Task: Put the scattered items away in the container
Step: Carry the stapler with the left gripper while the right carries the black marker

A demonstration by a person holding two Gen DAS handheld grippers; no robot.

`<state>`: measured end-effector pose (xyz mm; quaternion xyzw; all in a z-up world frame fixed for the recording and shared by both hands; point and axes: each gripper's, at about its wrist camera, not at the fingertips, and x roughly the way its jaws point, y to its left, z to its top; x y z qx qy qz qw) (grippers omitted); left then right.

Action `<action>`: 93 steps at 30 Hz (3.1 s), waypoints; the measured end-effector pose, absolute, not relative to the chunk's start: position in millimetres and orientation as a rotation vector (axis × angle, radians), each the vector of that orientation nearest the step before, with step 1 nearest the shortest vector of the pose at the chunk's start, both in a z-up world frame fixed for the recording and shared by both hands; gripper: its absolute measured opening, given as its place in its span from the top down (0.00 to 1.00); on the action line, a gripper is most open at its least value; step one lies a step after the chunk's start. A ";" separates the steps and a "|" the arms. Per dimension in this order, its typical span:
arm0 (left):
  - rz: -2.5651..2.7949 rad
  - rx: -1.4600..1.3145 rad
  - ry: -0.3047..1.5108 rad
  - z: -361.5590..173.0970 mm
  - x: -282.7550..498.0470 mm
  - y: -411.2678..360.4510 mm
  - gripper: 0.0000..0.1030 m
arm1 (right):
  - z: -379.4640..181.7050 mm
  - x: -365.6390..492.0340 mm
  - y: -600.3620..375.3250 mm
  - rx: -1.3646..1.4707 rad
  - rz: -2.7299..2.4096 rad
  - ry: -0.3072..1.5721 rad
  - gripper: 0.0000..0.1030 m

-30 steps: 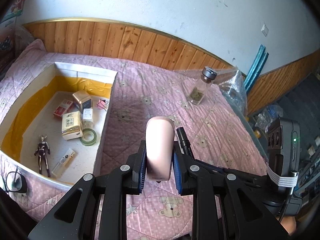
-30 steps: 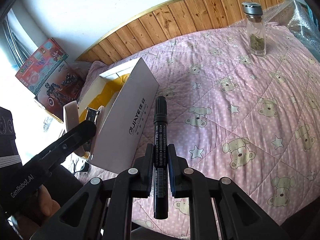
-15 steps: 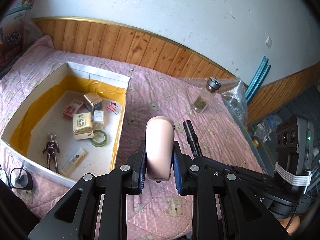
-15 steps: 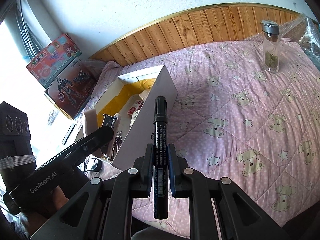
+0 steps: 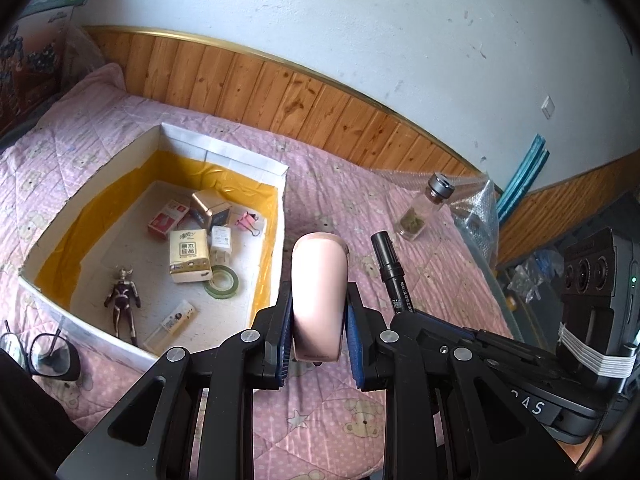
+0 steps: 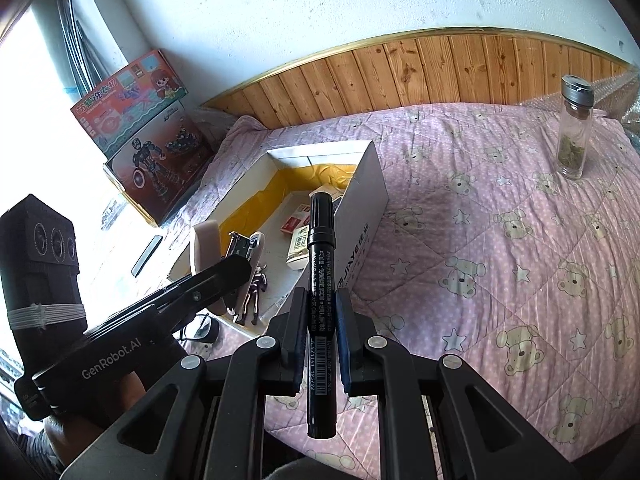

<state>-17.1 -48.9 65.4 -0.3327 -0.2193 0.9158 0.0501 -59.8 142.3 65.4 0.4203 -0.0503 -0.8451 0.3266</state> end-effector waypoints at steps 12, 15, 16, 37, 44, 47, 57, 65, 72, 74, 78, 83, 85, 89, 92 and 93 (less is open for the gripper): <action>2.823 -1.003 -0.737 64.0 -14.7 -80.0 0.77 | 75.0 -58.8 114.5 1.071 -2.179 -0.083 0.86; 2.830 -1.000 -0.752 63.5 -13.8 -87.1 0.77 | 76.3 -58.0 107.8 1.066 -2.171 -0.072 0.86; 2.831 -1.000 -0.759 63.1 -13.6 -89.3 0.77 | 76.5 -57.6 105.9 1.065 -2.167 -0.069 0.86; 2.865 -1.003 -0.882 56.0 -14.7 -141.5 0.77 | 78.6 -59.0 59.8 1.048 -2.099 0.000 0.86; 2.889 -1.015 -0.891 53.8 -21.2 -163.1 0.77 | 73.5 -64.7 45.6 1.057 -2.078 0.016 0.86; 2.898 -1.020 -0.888 53.3 -25.5 -170.5 0.77 | 68.8 -68.4 40.3 1.068 -2.069 0.020 0.86; 2.904 -1.058 -0.857 51.3 -48.8 -188.6 0.77 | 56.0 -85.7 23.2 1.096 -2.041 0.024 0.86; 2.884 -1.152 -0.841 40.0 -71.7 -198.9 0.77 | 50.3 -102.9 9.2 1.119 -2.022 0.024 0.86; 2.834 -1.249 -0.852 27.8 -87.6 -200.3 0.77 | 47.8 -120.8 -4.3 1.145 -2.003 0.007 0.86; 2.816 -1.288 -0.854 23.2 -91.9 -199.4 0.77 | 46.9 -126.8 -8.0 1.155 -1.996 0.002 0.86; 2.770 -1.357 -0.863 13.8 -99.3 -196.8 0.77 | 43.2 -138.8 -15.1 1.185 -1.977 -0.022 0.86; 2.717 -1.420 -0.886 7.0 -106.5 -195.8 0.77 | 36.4 -159.2 -23.1 1.244 -1.946 -0.084 0.86; 2.707 -1.440 -0.889 5.5 -108.7 -196.1 0.77 | 33.9 -168.6 -26.8 1.266 -1.936 -0.109 0.86; 2.696 -1.486 -0.887 2.2 -115.0 -195.5 0.77 | 30.3 -186.4 -37.1 1.299 -1.921 -0.136 0.86; 2.679 -1.515 -0.907 -0.6 -118.7 -196.6 0.77 | 25.4 -199.4 -48.7 1.327 -1.905 -0.146 0.86; 2.666 -1.523 -0.926 -2.0 -119.0 -197.4 0.77 | 23.3 -203.5 -53.0 1.335 -1.901 -0.145 0.86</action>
